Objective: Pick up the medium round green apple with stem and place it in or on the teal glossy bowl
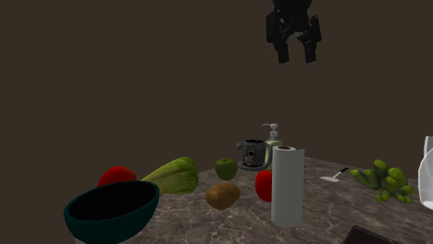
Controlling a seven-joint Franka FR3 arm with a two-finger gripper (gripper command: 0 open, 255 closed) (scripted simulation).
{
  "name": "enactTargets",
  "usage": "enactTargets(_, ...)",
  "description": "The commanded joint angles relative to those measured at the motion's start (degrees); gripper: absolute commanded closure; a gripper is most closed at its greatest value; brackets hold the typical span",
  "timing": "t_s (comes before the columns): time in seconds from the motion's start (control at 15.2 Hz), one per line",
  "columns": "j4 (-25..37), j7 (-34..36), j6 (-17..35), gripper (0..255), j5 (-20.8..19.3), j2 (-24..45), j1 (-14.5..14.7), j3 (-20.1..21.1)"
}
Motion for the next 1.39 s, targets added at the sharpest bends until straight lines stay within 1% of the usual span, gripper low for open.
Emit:
enactTargets(0.0, 0.0, 0.0, 0.0, 0, 0.0, 0.0, 0.0, 0.0)
enactTargets(0.33, -0.7, 1.8, 9.2, 0, 0.7, 8.3, -0.8, -0.7)
enactTargets(0.66, 0.6, 3.4, 17.7, 0, 1.4, 17.8, -1.5, -1.4)
enactTargets(0.99, 3.8, 4.5, 25.0, 0, 2.2, 28.0, -2.1, -2.1)
enactTargets(1.32, 9.0, 5.3, 30.9, 0, 3.4, 38.7, -2.5, -2.7)
